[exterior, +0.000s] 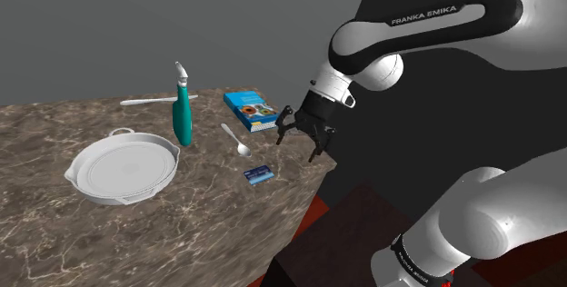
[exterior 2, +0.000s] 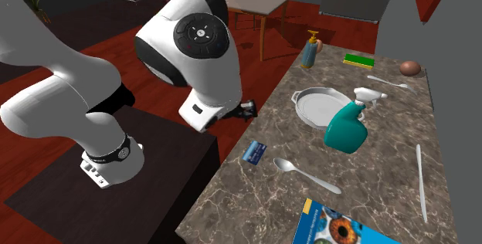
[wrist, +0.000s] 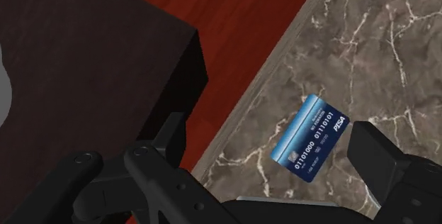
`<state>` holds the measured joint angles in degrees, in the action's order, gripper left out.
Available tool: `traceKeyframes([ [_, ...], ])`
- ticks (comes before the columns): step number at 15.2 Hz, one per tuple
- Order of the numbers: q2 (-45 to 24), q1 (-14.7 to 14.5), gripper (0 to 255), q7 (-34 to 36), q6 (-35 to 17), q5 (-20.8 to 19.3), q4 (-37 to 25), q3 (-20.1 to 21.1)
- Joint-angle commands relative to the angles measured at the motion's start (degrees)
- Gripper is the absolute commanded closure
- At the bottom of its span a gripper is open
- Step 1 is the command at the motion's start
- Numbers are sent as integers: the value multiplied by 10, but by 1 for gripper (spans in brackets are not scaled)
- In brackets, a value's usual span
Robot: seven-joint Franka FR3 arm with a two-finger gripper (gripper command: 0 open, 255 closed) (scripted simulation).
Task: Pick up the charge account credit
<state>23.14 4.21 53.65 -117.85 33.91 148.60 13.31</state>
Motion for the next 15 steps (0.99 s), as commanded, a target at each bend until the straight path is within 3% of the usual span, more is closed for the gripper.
traceKeyframes([
  [1, -38, -6, 0, 36, -57, 48, 7, 15],
  [9, -210, -24, 0, 100, -238, 237, -30, 40],
  [15, -258, -28, 0, 52, -274, 273, -33, 43],
])
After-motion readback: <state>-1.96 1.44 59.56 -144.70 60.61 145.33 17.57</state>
